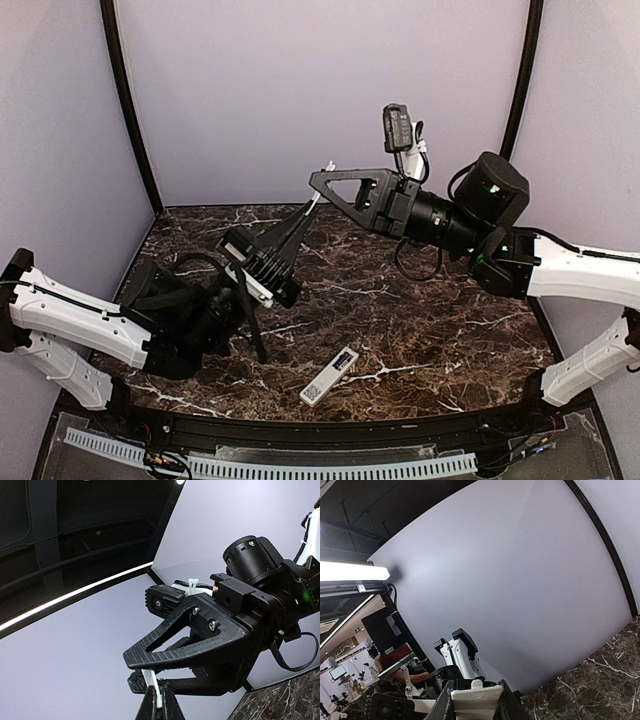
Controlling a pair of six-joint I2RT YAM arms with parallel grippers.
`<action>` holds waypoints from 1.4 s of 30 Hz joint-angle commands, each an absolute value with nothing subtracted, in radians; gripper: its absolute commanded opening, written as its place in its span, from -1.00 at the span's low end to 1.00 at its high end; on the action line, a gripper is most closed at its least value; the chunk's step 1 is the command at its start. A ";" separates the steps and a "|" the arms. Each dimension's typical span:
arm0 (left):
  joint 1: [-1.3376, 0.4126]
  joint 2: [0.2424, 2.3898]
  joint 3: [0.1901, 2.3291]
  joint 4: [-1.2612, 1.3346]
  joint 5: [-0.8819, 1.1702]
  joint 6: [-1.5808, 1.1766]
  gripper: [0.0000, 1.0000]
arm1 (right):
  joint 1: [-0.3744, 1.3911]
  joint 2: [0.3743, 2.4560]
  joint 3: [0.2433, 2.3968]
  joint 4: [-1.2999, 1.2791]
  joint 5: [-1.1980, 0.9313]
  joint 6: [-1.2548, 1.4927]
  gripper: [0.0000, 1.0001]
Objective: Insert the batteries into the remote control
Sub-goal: Pass from the left arm to the right, then adjust the remote control without the battery cover at the center of the board.
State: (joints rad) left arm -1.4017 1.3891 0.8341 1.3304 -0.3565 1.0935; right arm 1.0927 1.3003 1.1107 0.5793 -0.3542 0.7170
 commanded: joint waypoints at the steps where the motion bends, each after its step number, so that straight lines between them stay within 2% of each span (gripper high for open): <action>1: -1.407 1.364 0.825 1.616 -0.366 1.087 -1.00 | 1.086 1.310 1.121 0.586 -0.365 0.682 -0.85; 5: -1.407 1.365 0.824 1.615 -0.372 1.082 -1.00 | 1.085 1.306 1.126 0.570 -0.364 0.671 -0.86; 7: -1.407 1.365 0.825 1.603 -0.379 1.075 -0.91 | 1.084 1.300 1.128 0.556 -0.358 0.661 -0.87; 9: -1.407 1.364 0.821 1.593 -0.386 1.064 -0.57 | 1.082 1.291 1.127 0.540 -0.348 0.652 -0.95; 11: -1.407 1.359 0.814 1.591 -0.393 1.048 -0.37 | 1.076 1.279 1.126 0.519 -0.337 0.648 -0.98; 18: -1.407 1.297 0.768 1.477 -0.439 0.904 0.14 | 1.030 1.215 1.128 0.391 -0.317 0.612 -0.98; 20: -1.407 1.260 0.750 1.366 -0.473 0.803 0.26 | 1.001 1.191 1.147 0.294 -0.310 0.588 -0.98; 22: -1.401 1.215 0.753 1.150 -0.510 0.641 0.42 | 0.962 1.167 1.173 0.166 -0.302 0.555 -0.99; 26: -1.302 1.160 0.853 0.329 -0.370 0.133 0.59 | 0.885 1.127 1.210 -0.094 -0.267 0.467 -0.98; 28: -1.235 1.168 0.874 0.141 -0.287 -0.045 0.65 | 0.846 1.106 1.212 -0.186 -0.240 0.424 -0.98; 31: -1.157 1.202 0.873 -0.021 -0.163 -0.178 0.76 | 0.811 1.082 1.207 -0.294 -0.197 0.378 -0.97; 34: -1.143 1.261 0.887 -0.147 -0.085 -0.180 0.85 | 0.789 1.068 1.188 -0.342 -0.171 0.352 -0.96; 40: -1.144 1.539 1.005 -0.387 0.056 -0.088 0.87 | 0.770 1.053 1.130 -0.341 -0.161 0.351 -0.96; 42: -1.144 1.604 1.027 -0.397 0.089 -0.073 0.88 | 0.768 1.055 1.120 -0.342 -0.161 0.351 -0.96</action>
State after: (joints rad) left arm -1.1427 1.5326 0.9703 -0.2131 -0.0292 -0.0826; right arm 0.7776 1.0649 1.1465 -0.3187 -0.1806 0.3721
